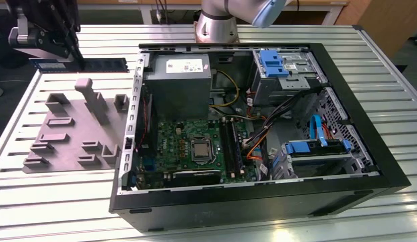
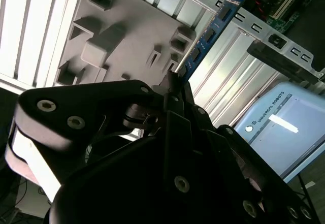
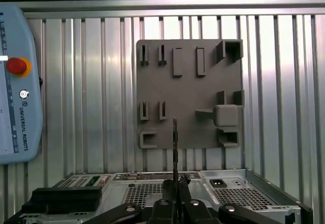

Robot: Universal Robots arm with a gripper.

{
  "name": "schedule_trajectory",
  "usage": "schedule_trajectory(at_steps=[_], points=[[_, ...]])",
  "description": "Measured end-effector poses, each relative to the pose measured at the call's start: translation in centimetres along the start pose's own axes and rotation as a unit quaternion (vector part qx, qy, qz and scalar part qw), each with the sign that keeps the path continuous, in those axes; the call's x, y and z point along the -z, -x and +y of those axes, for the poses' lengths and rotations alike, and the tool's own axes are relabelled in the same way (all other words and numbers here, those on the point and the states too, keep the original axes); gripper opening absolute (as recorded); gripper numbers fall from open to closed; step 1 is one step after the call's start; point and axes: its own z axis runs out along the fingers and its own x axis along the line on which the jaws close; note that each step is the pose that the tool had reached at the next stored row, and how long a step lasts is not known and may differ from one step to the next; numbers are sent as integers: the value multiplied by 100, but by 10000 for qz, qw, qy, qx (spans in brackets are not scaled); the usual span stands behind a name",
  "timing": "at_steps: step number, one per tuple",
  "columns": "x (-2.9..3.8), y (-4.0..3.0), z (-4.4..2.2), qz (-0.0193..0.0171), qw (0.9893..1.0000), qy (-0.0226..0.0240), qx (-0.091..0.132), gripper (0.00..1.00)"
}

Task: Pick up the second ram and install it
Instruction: 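Pick up the second ram and move it above second insertion slot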

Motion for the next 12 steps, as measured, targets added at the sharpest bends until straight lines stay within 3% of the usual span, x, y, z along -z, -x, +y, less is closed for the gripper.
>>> schedule_trajectory(at_steps=[12], points=[[2, 6, -146, 0, 10000, 0, 0, 14]])
